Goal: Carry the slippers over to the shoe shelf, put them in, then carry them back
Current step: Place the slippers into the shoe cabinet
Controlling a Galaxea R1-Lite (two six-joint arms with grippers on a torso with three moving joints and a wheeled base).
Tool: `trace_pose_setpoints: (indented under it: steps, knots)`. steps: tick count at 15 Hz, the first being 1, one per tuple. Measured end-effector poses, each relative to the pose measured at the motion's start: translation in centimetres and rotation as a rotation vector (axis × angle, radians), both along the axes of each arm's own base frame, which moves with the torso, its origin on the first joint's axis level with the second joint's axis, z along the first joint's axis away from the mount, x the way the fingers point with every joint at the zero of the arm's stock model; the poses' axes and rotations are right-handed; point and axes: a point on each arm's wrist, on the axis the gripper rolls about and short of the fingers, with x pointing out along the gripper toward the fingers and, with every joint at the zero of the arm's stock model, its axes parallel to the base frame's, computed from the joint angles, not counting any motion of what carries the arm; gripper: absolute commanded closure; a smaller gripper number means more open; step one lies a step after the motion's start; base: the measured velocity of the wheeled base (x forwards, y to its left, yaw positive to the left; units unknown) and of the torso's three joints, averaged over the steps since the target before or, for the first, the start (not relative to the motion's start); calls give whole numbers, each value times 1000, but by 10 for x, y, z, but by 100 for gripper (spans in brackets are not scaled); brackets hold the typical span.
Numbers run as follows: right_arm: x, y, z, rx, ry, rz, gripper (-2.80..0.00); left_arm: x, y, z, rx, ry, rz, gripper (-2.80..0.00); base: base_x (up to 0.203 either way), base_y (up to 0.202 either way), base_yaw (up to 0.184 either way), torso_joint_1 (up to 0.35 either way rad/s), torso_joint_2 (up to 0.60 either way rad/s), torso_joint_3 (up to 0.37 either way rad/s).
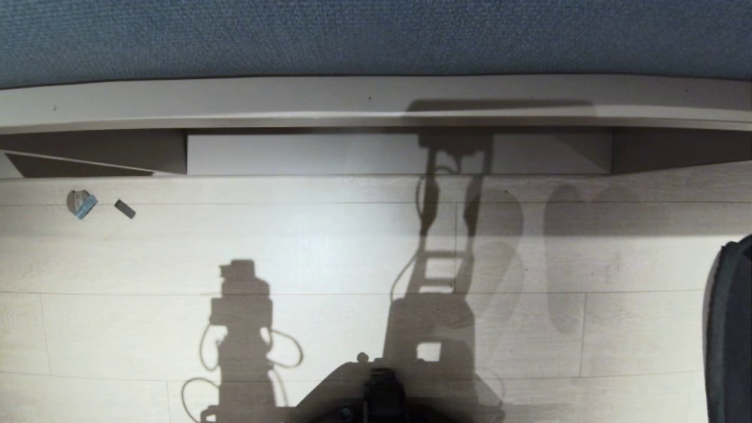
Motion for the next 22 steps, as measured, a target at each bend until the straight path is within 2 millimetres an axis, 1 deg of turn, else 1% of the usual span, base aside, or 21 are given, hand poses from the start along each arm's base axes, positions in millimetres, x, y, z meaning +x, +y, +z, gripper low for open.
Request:
trace_pose_setpoints:
  steps: [3,5,8,13,18,22]
  knots:
    - [46,1,7,-56,40,22,0,0,0,0,0,0,0,0,0,0,0,0,0,0]
    - [73,4,7,-81,39,45,0,0,0,0,0,0,0,0,0,0,0,0,0,0]
    - [108,8,1,-92,20,60,0,0,0,0,0,0,0,0,0,0,0,0,0,0]
    - [149,11,-10,-93,-21,58,0,0,0,0,0,0,0,0,0,0,0,0,0,0]
    - [175,12,-18,-96,-62,40,0,0,0,0,0,0,0,0,0,0,0,0,0,0]
    - [203,13,-8,-92,-116,32,0,0,0,0,0,0,0,0,0,0,0,0,0,0]
